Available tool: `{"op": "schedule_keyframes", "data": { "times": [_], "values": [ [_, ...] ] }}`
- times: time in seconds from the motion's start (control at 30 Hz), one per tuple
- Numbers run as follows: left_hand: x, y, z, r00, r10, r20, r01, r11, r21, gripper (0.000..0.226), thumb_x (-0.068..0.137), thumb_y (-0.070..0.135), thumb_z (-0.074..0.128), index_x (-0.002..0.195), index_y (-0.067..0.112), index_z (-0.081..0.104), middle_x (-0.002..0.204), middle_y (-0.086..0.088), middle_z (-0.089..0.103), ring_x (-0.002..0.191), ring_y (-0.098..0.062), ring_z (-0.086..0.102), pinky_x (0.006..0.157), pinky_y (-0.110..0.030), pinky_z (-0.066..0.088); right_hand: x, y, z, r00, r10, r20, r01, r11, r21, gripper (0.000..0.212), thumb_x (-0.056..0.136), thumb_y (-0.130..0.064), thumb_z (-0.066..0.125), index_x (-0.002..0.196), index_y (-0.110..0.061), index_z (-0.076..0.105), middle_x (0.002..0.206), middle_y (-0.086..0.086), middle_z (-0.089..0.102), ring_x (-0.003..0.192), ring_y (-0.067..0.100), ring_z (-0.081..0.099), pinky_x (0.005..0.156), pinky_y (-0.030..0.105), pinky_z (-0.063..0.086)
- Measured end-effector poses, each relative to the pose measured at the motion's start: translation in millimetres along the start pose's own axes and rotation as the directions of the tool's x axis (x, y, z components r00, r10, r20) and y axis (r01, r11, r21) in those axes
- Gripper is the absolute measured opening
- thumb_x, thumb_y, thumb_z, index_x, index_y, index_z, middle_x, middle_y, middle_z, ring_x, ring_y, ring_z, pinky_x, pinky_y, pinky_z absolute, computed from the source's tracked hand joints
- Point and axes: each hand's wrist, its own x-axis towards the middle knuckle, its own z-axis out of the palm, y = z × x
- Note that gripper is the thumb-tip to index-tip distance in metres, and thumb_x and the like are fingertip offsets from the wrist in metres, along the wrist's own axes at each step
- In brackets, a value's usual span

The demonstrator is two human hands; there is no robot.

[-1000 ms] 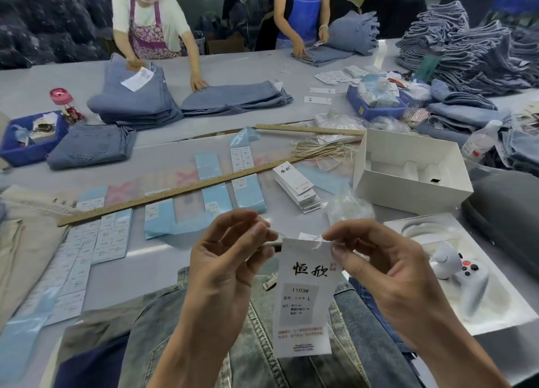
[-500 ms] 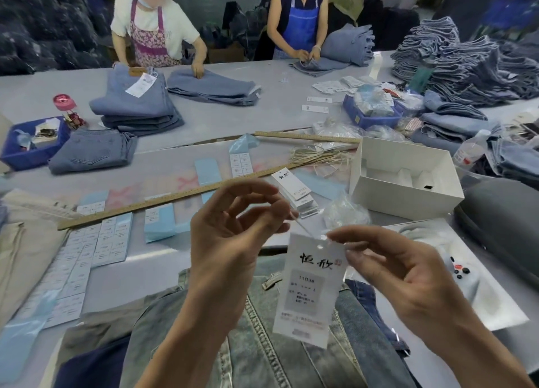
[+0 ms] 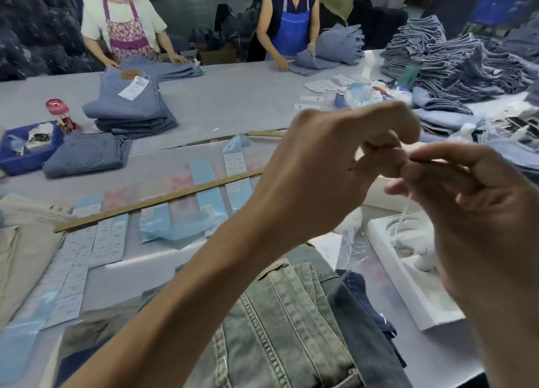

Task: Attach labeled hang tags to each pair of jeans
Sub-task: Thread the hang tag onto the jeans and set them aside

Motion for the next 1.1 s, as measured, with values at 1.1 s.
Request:
{"op": "schedule_keyframes", "data": {
  "times": [1.1],
  "values": [
    [-187,-103,-3,0.53,-0.833,0.16,0.842,0.494,-0.218,0.008,0.095,0.014,0.07,0.093,0.018,0.076,0.09,-0.001,0.075,0.087,-0.015,0.068,0.08,-0.024,0.053,-81,113,84,0.702,-0.151,0.696,0.627,0.593,-0.505,0.015,0.093,-0.004,0.065,0.079,-0.009,0.063,0.077,0.007,0.056,0.07,0.024,0.05,0.059,0.042,0.046]
  ]
}}
